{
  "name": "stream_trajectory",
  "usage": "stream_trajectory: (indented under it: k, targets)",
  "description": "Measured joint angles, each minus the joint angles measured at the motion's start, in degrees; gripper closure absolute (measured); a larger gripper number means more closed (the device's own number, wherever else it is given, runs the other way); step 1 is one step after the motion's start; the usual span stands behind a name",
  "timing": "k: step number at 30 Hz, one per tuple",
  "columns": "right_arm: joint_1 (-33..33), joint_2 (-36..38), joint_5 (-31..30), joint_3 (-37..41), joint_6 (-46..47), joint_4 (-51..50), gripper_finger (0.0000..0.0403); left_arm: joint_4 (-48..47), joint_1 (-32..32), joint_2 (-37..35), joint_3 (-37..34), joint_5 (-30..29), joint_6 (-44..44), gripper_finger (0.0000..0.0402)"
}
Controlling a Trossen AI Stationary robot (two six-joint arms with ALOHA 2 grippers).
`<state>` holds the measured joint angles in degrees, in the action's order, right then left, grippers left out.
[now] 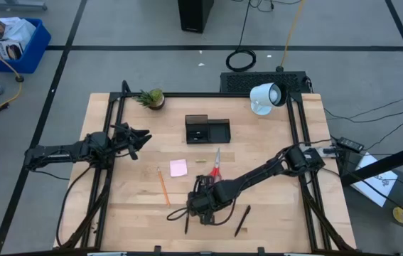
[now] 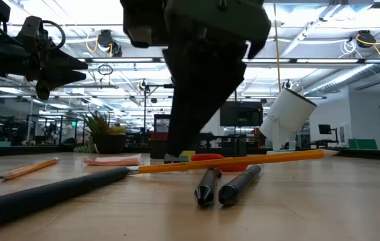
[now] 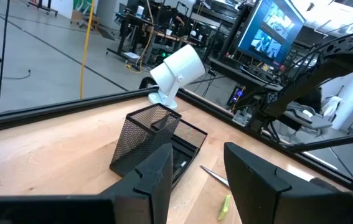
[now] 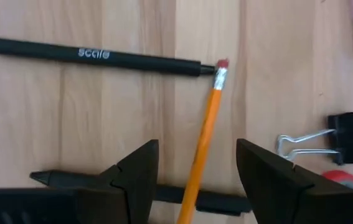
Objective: Pick and place office supplies into organizer
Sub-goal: Put the top pencil into the mesh organizer
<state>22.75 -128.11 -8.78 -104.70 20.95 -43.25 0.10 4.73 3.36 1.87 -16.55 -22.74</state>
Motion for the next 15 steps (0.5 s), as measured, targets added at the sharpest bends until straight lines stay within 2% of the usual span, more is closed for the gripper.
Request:
stream_trajectory:
  k: [15]
  targets:
    - [-0.79, -2.14, 1.36, 0.08, -0.09, -0.49, 0.02, 0.02, 0.0, 0.0, 0.0, 0.01, 0.0, 0.0254]
